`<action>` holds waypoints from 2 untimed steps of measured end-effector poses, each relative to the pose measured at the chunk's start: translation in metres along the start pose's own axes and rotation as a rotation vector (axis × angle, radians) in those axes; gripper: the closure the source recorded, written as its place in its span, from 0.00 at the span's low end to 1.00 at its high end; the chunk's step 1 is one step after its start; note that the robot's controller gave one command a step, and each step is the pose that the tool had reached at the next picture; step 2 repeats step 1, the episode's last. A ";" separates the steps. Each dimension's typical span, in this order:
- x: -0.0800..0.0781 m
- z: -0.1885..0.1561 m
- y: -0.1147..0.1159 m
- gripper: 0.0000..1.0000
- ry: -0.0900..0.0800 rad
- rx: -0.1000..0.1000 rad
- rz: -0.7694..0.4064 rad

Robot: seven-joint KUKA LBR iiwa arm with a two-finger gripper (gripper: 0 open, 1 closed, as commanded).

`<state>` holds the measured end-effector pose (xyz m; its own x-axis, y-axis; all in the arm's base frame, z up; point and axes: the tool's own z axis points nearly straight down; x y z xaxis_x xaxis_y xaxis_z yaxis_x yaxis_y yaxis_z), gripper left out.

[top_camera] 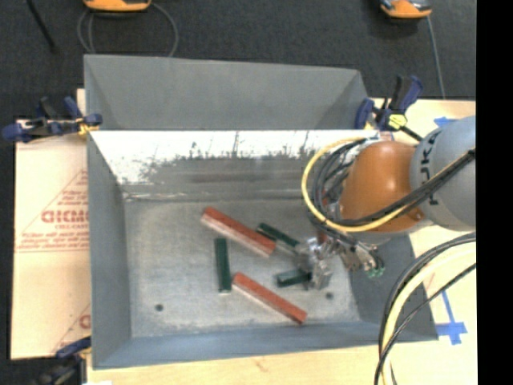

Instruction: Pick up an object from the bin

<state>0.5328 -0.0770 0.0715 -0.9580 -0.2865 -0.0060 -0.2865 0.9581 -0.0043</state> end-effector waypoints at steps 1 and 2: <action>-0.010 -0.167 -0.026 1.00 -0.005 0.003 0.061; -0.010 -0.167 -0.026 1.00 -0.005 0.003 0.061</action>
Offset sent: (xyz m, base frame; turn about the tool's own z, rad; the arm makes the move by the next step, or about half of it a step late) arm 0.0136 -0.0193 0.1619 0.0601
